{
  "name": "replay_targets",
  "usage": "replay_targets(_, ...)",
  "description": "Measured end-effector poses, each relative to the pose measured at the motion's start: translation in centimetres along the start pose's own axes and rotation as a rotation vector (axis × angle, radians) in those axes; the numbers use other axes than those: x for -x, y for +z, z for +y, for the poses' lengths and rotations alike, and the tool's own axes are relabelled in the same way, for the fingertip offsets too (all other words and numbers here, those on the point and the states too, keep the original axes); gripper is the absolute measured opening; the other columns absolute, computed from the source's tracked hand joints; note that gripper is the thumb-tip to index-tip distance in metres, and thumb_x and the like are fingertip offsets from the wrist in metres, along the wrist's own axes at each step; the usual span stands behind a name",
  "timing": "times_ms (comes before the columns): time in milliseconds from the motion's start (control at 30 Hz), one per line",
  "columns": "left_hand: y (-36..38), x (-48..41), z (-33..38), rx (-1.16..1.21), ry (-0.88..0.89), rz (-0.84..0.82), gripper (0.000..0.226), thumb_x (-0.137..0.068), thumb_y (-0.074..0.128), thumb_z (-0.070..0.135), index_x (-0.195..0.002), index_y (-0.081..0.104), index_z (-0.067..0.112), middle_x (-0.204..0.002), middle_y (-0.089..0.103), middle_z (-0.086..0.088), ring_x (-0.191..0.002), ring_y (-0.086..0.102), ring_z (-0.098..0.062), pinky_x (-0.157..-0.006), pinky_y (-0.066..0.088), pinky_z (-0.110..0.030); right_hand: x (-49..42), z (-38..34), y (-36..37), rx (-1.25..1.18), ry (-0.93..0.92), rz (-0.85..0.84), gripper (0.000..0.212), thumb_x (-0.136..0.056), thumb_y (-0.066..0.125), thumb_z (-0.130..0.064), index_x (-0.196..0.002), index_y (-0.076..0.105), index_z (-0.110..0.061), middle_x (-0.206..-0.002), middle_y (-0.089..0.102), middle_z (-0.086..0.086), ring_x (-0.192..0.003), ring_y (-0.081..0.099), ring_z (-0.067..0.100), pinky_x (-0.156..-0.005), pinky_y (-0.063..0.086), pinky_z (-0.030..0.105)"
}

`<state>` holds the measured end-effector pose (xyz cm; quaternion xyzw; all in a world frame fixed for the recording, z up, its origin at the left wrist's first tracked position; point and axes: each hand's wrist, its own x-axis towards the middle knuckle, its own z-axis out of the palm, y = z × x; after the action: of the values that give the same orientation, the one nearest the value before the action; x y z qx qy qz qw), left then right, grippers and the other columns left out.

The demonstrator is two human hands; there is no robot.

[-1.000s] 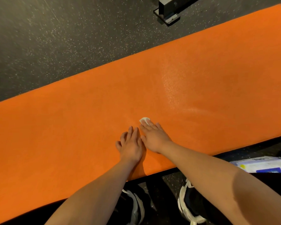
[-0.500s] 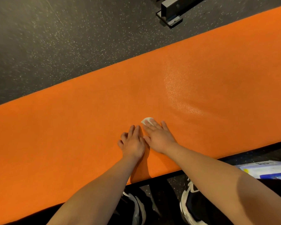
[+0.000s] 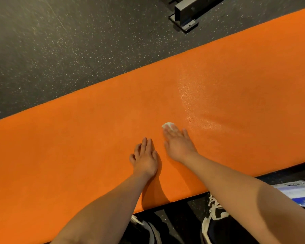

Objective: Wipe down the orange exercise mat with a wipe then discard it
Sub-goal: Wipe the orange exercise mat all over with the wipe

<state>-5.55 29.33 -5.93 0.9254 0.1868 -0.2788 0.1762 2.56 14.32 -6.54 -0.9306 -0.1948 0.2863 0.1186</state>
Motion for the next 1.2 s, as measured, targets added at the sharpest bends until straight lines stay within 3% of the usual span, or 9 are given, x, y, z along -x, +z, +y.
replay_targets(67,0.0,0.1,0.2,0.004,-0.008,-0.004,0.056,-0.107,0.019,0.046,-0.16,0.005,0.037,-0.167,-0.01,0.015,-0.152,-0.002,-0.019,-0.115,0.01,-0.05,-0.4,0.4,-0.4,-0.042,0.143,0.038,0.06,-0.108,0.027,-0.035,-0.163,0.005,-0.023,-0.17,-0.007,-0.009,-0.155,-0.014,0.016,-0.125,-0.005,0.051)
replay_targets(133,-0.1,0.1,0.4,0.006,-0.011,-0.004,0.056,-0.106,0.02,0.045,-0.16,0.005,0.037,-0.167,-0.009,0.015,-0.152,-0.002,-0.019,-0.115,0.009,-0.051,-0.6,-0.7,-0.2,-0.086,0.171,0.041,0.06,-0.108,0.029,-0.033,-0.163,0.009,-0.019,-0.17,-0.005,-0.006,-0.156,-0.01,0.018,-0.126,-0.001,0.047)
replay_targets(333,-0.2,0.4,0.6,-0.016,0.006,-0.028,0.056,-0.107,0.017,0.046,-0.16,0.001,0.036,-0.167,-0.012,0.013,-0.152,-0.002,-0.021,-0.117,0.009,-0.051,0.3,-2.9,1.2,-0.109,-0.177,-0.101,0.059,-0.107,0.033,-0.033,-0.163,0.014,-0.024,-0.17,0.003,-0.008,-0.156,-0.004,0.012,-0.126,0.002,0.043)
replay_targets(400,-0.4,0.3,0.6,-0.034,0.009,-0.036,0.054,-0.107,0.017,0.045,-0.159,0.002,0.039,-0.167,-0.012,0.012,-0.152,-0.002,-0.022,-0.116,0.01,-0.053,0.3,-1.7,1.1,-0.073,-0.117,-0.041,0.061,-0.106,0.033,-0.037,-0.163,0.012,-0.028,-0.17,0.002,-0.011,-0.156,-0.006,0.01,-0.125,-0.002,0.048)
replay_targets(533,-0.7,0.6,1.2,-0.045,-0.001,-0.068,0.053,-0.108,0.018,0.043,-0.159,0.002,0.041,-0.167,-0.014,0.01,-0.153,-0.005,-0.024,-0.116,0.009,-0.055,0.8,-0.9,0.6,-0.118,0.188,0.063,0.063,-0.106,0.033,-0.033,-0.163,0.009,-0.021,-0.17,-0.006,-0.008,-0.155,-0.014,0.015,-0.122,-0.009,0.05)
replay_targets(767,-0.7,0.9,1.7,0.022,-0.024,-0.078,0.053,-0.108,0.02,0.045,-0.159,0.006,0.041,-0.167,-0.014,0.009,-0.154,-0.01,-0.023,-0.119,0.004,-0.056,2.3,-2.6,0.7,-0.116,-0.036,-0.047,0.057,-0.108,0.032,-0.033,-0.162,0.016,-0.025,-0.17,-0.002,-0.011,-0.155,-0.011,0.011,-0.125,-0.006,0.051)
replay_targets(967,-1.1,1.2,1.9,0.0,-0.026,-0.081,0.053,-0.108,0.023,0.039,-0.159,0.006,0.04,-0.168,-0.012,0.007,-0.154,-0.009,-0.025,-0.119,0.005,-0.056,2.0,-0.2,0.0,-0.108,0.23,0.047,0.06,-0.107,0.029,-0.034,-0.162,0.011,-0.019,-0.17,-0.005,-0.006,-0.155,-0.014,0.017,-0.124,-0.007,0.054)
replay_targets(1200,-1.2,0.8,1.4,0.018,0.01,0.002,0.052,-0.106,0.025,0.045,-0.157,0.014,0.042,-0.168,-0.003,0.01,-0.15,0.007,-0.026,-0.115,0.012,-0.054,1.8,-2.7,0.7,-0.108,-0.117,-0.053,0.058,-0.108,0.029,-0.033,-0.163,0.01,-0.027,-0.17,0.006,-0.011,-0.156,-0.004,0.01,-0.125,-0.005,0.049)
